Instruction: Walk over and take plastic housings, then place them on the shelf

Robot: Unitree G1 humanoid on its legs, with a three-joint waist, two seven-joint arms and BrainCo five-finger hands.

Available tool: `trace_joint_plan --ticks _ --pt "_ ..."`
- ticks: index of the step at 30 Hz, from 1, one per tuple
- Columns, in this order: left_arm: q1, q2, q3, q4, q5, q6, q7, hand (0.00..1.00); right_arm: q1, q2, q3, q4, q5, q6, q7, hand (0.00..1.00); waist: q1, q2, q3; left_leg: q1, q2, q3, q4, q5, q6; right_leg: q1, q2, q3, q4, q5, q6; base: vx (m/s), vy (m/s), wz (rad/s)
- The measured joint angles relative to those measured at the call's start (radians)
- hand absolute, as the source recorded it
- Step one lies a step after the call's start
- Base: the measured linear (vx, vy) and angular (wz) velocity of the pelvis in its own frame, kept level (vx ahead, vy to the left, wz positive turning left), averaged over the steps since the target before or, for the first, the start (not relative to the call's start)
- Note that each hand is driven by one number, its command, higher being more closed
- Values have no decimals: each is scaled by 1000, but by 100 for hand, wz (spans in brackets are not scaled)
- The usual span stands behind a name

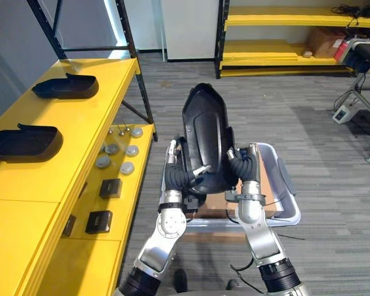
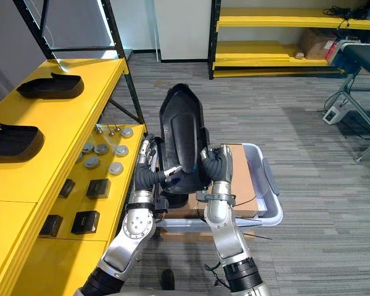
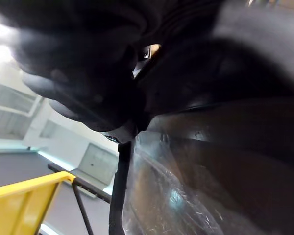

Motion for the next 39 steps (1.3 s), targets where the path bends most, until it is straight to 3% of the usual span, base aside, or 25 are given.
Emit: trace_joint_plan --ticks 10,20,28,34,35,39 --pt "81 -10 100 -38 -3 -10 6 0 25 1 -70 0 0 3 -1 100 2 -5 -4 -2 -1 -12 0 0 0 8 0 -15 -5 0 0 3 -1 4" --pt "81 -10 93 -4 -4 5 -41 0 25 3 -70 -3 0 3 1 100 2 -7 -6 -2 -1 -12 0 0 0 7 1 -15 -7 0 0 0 0 0" --pt "71 -10 19 104 -24 45 -104 0 24 17 16 -50 22 -1 18 100 1 -20 -40 -6 0 -7 0 3 5 4 2 -12 -12 3 6 0 0 0" --pt "53 -9 14 156 -51 48 -99 0 24 19 41 -50 23 -2 20 100 1 -21 -42 -2 1 -3 0 3 4 4 3 -6 -9 3 5 0 0 -2" --pt "45 -8 14 166 -63 48 -97 100 24 18 46 -50 28 -2 19 100 1 -21 -42 -2 1 -2 0 1 1 4 3 -4 -9 1 1 0 0 -5" --pt "15 13 16 184 -123 48 -77 100 24 0 82 -50 31 -2 18 100 -1 -22 -50 0 3 6 0 -4 -5 0 4 7 -9 2 -2 -2 1 -7"
